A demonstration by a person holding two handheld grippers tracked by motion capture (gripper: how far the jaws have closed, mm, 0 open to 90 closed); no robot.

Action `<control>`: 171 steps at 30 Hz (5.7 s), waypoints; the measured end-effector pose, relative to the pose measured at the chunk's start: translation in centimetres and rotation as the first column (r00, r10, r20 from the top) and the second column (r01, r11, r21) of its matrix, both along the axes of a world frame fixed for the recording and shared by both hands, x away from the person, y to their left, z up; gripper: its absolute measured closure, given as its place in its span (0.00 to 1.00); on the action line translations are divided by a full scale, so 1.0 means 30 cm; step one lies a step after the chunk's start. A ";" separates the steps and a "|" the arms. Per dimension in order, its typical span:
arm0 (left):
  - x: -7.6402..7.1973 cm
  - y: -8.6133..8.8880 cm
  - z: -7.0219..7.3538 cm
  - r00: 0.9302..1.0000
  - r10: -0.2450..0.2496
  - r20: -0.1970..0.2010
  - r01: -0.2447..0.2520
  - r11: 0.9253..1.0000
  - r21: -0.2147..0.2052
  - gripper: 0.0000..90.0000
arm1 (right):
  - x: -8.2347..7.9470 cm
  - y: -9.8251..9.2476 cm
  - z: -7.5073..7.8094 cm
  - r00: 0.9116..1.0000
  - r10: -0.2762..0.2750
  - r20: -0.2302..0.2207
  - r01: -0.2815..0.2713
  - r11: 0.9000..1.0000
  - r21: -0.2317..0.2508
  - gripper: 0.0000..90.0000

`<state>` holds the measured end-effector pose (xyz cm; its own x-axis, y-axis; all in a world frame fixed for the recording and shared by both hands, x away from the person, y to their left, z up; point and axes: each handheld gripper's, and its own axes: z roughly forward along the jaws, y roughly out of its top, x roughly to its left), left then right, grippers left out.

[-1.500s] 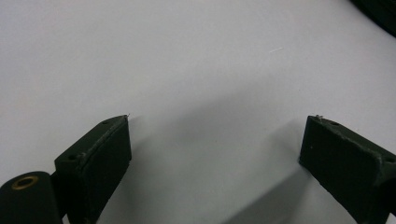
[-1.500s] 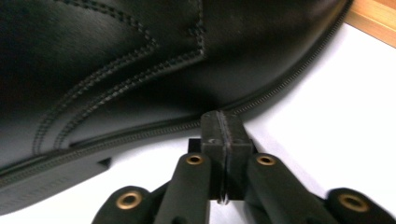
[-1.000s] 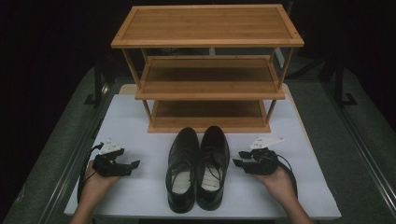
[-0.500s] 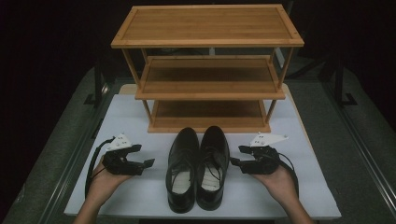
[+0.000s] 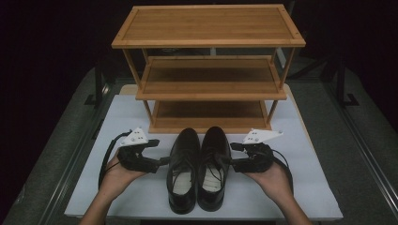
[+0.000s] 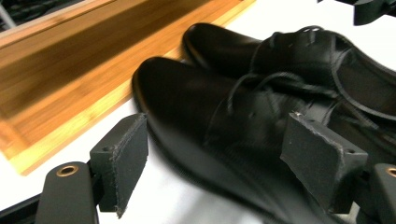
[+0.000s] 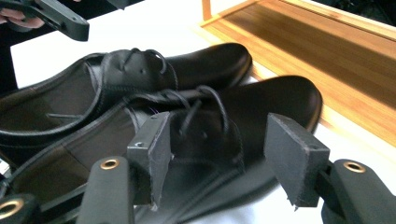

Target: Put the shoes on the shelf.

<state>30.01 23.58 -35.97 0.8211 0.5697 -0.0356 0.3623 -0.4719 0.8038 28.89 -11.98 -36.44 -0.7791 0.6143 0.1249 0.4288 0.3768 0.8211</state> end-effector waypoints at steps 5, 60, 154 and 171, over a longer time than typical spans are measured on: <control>0.004 -0.038 0.001 1.000 -0.031 -0.003 0.031 1.000 0.005 0.25 | 0.011 0.039 0.003 1.000 0.024 -0.001 -0.024 1.000 0.001 0.45; 0.001 -0.074 0.022 0.998 0.037 0.059 -0.041 0.996 0.077 0.97 | 0.029 0.022 -0.033 0.997 -0.074 0.031 0.075 0.997 -0.036 0.97; 0.167 -0.132 -0.189 1.000 -0.014 -0.022 0.017 0.992 0.122 0.16 | 0.128 -0.144 -0.149 0.987 -0.154 -0.050 0.150 0.986 -0.069 0.23; 0.209 -0.203 -0.281 0.999 -0.046 0.000 0.046 0.982 0.185 0.12 | 0.195 -0.043 -0.282 0.992 -0.103 -0.066 0.092 0.985 -0.147 0.17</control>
